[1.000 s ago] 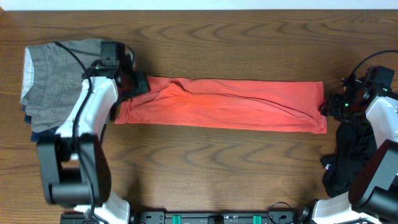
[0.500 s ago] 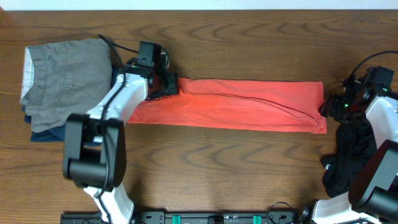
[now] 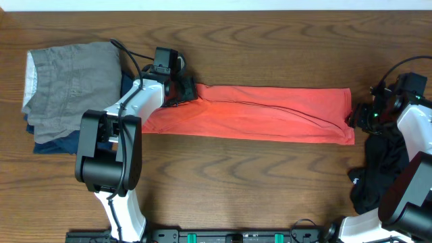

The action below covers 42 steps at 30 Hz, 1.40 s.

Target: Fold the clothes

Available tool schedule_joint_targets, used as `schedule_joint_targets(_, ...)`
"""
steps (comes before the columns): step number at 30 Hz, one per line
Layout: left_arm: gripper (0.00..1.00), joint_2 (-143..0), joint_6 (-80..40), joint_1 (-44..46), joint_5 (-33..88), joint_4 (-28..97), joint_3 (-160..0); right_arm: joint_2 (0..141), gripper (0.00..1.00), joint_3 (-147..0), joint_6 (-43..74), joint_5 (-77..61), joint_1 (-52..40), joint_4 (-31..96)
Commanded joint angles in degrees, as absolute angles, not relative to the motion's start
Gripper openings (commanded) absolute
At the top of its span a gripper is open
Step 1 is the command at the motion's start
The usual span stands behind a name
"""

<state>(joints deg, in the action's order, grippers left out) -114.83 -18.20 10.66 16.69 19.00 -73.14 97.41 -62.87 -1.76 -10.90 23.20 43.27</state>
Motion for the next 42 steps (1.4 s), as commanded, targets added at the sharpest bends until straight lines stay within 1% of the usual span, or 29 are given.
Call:
schedule_joint_targets(1, 0.60, -110.9, -18.4, 10.4, 17.5, 18.9, -75.3, 97.9, 0.66, -62.5, -2.4, -10.9, 23.3, 43.3)
schedule_joint_targets(4, 0.65, -105.7, -18.3, 9.8, 17.3, 19.5, -75.4, 97.9, 0.67, -62.5, -2.4, -10.9, 23.3, 43.2)
schedule_joint_targets(6, 0.66, -102.1, -18.3, 9.2, 17.3, 21.6, -75.4, 97.9, 0.67, -62.5, -2.4, -11.0, 23.3, 43.1)
schedule_joint_targets(11, 0.67, -96.2, -18.3, 8.8, 17.3, 32.9, -75.4, 99.2, 0.68, -62.5, -3.9, -14.0, 23.3, 44.8)
schedule_joint_targets(17, 0.68, -95.8, -18.3, 8.8, 17.3, 42.9, -75.0, 103.5, 0.67, -62.5, -5.1, -13.8, 23.3, 42.6)
schedule_joint_targets(24, 0.68, -95.8, -18.3, 8.8, 17.3, 44.1, -74.0, 109.8, 0.67, -62.5, -5.0, -16.7, 23.3, 37.3)
schedule_joint_targets(26, 0.68, -95.8, -18.3, 8.8, 17.3, 44.2, -73.9, 111.0, 0.63, -62.5, -5.1, -19.5, 23.2, 36.6)
schedule_joint_targets(29, 0.68, -95.8, -18.3, 8.8, 17.3, 44.3, -73.9, 111.5, 0.47, -62.5, -7.0, -22.9, 22.9, 36.5)
schedule_joint_targets(31, 0.68, -95.8, -18.3, 8.8, 17.3, 44.4, -73.9, 111.5, 0.34, -62.5, -7.6, -22.7, 22.6, 36.6)
schedule_joint_targets(32, 0.68, -95.8, -18.3, 8.8, 17.3, 44.6, -73.9, 111.5, 0.23, -62.5, -7.6, -22.7, 22.7, 36.7)
schedule_joint_targets(34, 0.67, -95.8, -18.0, 8.8, 17.3, 45.0, -73.9, 111.3, 0.06, -62.5, -7.6, -22.7, 22.7, 36.9)
schedule_joint_targets(35, 0.66, -95.8, -17.5, 8.8, 17.3, 45.1, -73.9, 111.2, 0.01, -62.7, -7.6, -22.4, 22.8, 37.1)
schedule_joint_targets(38, 0.63, -95.8, -16.3, 8.5, 17.0, 46.6, -73.9, 110.1, 0.01, -64.1, -7.3, -20.2, 23.5, 38.5)
schedule_joint_targets(42, 0.63, -95.8, -16.2, 8.3, 12.2, 51.9, -73.9, 107.0, 0.01, -69.7, -4.3, -13.2, 24.5, 43.8)
